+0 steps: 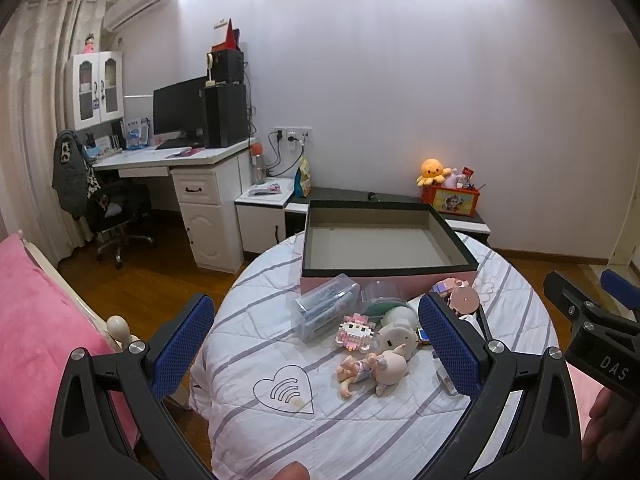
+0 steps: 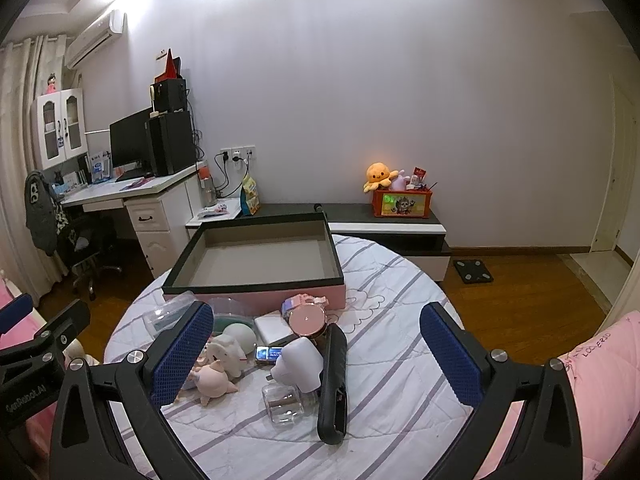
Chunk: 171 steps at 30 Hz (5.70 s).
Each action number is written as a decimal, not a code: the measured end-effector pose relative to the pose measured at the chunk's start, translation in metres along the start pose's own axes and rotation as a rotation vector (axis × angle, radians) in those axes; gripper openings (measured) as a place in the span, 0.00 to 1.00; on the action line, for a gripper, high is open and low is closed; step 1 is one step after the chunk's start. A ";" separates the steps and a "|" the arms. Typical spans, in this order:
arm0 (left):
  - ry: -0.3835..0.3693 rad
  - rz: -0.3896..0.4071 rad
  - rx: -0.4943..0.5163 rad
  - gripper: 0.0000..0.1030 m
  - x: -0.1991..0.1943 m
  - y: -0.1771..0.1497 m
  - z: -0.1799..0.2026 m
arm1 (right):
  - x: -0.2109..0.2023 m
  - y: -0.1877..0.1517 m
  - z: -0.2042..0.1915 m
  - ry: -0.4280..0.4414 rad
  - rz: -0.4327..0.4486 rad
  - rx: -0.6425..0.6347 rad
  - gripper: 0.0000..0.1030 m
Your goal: Organize rigid objects
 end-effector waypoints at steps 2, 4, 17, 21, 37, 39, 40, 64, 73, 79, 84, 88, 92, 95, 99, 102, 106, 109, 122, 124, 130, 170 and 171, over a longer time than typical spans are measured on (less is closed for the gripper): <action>0.002 -0.012 0.003 1.00 0.005 -0.002 0.001 | 0.007 -0.005 0.003 -0.003 -0.020 -0.004 1.00; 0.000 -0.035 0.006 1.00 0.014 -0.007 0.003 | 0.016 -0.010 0.006 -0.003 -0.044 -0.006 1.00; -0.032 -0.228 0.043 1.00 0.085 -0.054 0.024 | 0.091 -0.073 0.036 -0.008 -0.291 -0.002 1.00; -0.060 -0.277 0.041 1.00 0.102 -0.063 0.031 | 0.104 -0.080 0.036 0.009 -0.327 0.001 1.00; -0.045 -0.385 0.052 1.00 0.160 -0.073 0.057 | 0.143 -0.081 0.044 0.005 -0.404 -0.023 0.95; -0.036 -0.401 0.056 1.00 0.166 -0.075 0.058 | 0.147 -0.080 0.044 0.018 -0.410 -0.027 0.82; -0.044 -0.410 0.056 1.00 0.169 -0.076 0.059 | 0.148 -0.080 0.044 0.019 -0.412 -0.035 0.77; -0.164 -0.406 0.071 0.80 0.172 -0.071 0.062 | 0.168 -0.076 0.039 0.122 -0.417 -0.060 0.77; -0.164 -0.407 0.076 0.81 0.172 -0.071 0.062 | 0.165 -0.076 0.049 0.131 -0.395 -0.012 0.78; -0.159 -0.407 0.075 0.81 0.172 -0.071 0.062 | 0.171 -0.077 0.042 0.097 -0.436 -0.071 0.81; -0.160 -0.406 0.076 0.81 0.173 -0.072 0.063 | 0.169 -0.078 0.042 0.067 -0.430 -0.068 0.57; -0.160 -0.399 0.076 0.80 0.172 -0.071 0.063 | 0.165 -0.075 0.053 0.057 -0.414 -0.050 0.43; -0.176 -0.395 0.082 0.80 0.168 -0.072 0.063 | 0.162 -0.075 0.055 0.079 -0.415 -0.047 0.43; -0.183 -0.387 0.078 0.80 0.161 -0.072 0.058 | 0.151 -0.070 0.057 0.099 -0.394 -0.026 0.43; -0.185 -0.370 0.068 0.80 0.150 -0.068 0.047 | 0.134 -0.056 0.056 0.114 -0.349 -0.028 0.43; -0.191 -0.340 0.060 0.80 0.137 -0.054 0.039 | 0.120 -0.035 0.049 0.145 -0.300 -0.032 0.43; -0.205 -0.268 0.054 0.80 0.121 -0.020 0.031 | 0.115 0.009 0.029 0.209 -0.233 -0.069 0.43; -0.184 -0.207 0.051 0.80 0.124 0.015 0.024 | 0.125 0.045 0.006 0.248 -0.194 -0.114 0.43; -0.118 -0.315 0.045 0.80 0.273 0.113 0.029 | 0.250 0.084 -0.036 0.259 -0.332 -0.110 0.43; -0.095 -0.340 0.070 0.80 0.288 0.113 0.033 | 0.260 0.082 -0.036 0.249 -0.353 -0.109 0.44; -0.068 -0.315 0.071 1.00 0.284 0.115 0.033 | 0.264 0.082 -0.023 0.228 -0.345 -0.068 0.82; -0.106 -0.197 -0.006 1.00 0.080 -0.039 0.008 | 0.072 -0.031 0.037 0.270 -0.175 0.121 0.83; -0.108 -0.197 -0.005 1.00 0.079 -0.040 0.008 | 0.071 -0.033 0.037 0.268 -0.175 0.121 0.83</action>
Point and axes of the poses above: each gripper's, at about its wrist camera, not at the fingertips, and x roughly the way its jaws point, z to its right, y to its top, the point moved 6 cm from there along x, roughly the way its jaws point, and after that the axes turned 11 degrees about -z, right-handed, at the moved point
